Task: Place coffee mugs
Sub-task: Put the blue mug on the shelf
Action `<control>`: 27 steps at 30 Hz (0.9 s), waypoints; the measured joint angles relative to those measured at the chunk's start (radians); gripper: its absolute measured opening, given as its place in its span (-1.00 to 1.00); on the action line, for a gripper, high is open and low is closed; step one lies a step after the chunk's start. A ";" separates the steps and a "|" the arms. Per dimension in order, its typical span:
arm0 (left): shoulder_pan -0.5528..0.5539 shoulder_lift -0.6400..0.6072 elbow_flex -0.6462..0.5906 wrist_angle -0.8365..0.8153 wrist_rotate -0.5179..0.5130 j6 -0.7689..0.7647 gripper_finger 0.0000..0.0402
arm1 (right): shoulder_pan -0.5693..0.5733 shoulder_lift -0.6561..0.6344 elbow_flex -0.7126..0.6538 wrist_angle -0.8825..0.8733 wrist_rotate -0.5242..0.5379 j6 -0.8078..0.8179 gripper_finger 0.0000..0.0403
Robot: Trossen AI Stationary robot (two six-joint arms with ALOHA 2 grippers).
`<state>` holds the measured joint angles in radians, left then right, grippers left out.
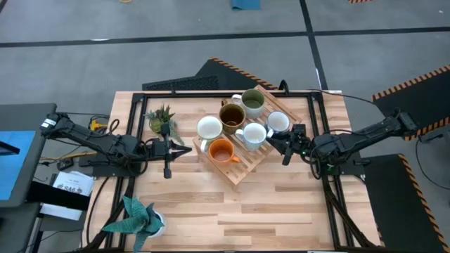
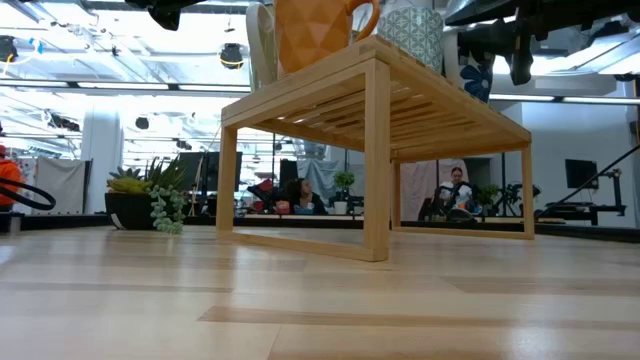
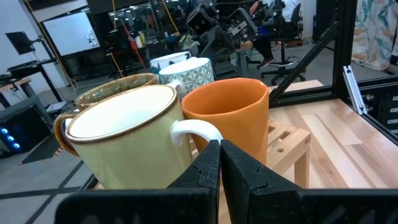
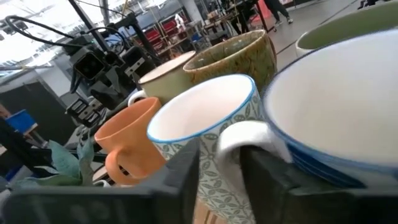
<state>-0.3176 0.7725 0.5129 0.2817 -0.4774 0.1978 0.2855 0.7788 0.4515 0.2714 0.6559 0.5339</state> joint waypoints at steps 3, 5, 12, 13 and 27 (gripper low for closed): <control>0.000 0.000 0.000 0.000 0.000 0.000 -1.00 | 0.000 -0.002 0.000 0.007 0.000 0.003 -0.14; 0.000 0.000 0.000 0.000 0.000 0.000 -1.00 | 0.000 -0.014 0.000 0.002 0.001 0.022 -0.05; 0.000 0.000 0.000 -0.002 0.000 -0.001 -1.00 | 0.000 -0.067 0.001 -0.007 0.001 0.037 0.09; 0.000 0.000 0.000 -0.002 0.000 -0.001 -1.00 | 0.000 -0.077 0.001 -0.013 0.001 0.038 0.09; 0.000 0.000 0.000 -0.002 0.000 -0.004 -1.00 | 0.004 -0.082 0.002 -0.164 -0.018 0.176 0.07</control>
<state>-0.3176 0.7726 0.5129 0.2794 -0.4774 0.1940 0.2893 0.6968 0.4538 0.1074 0.6384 0.7094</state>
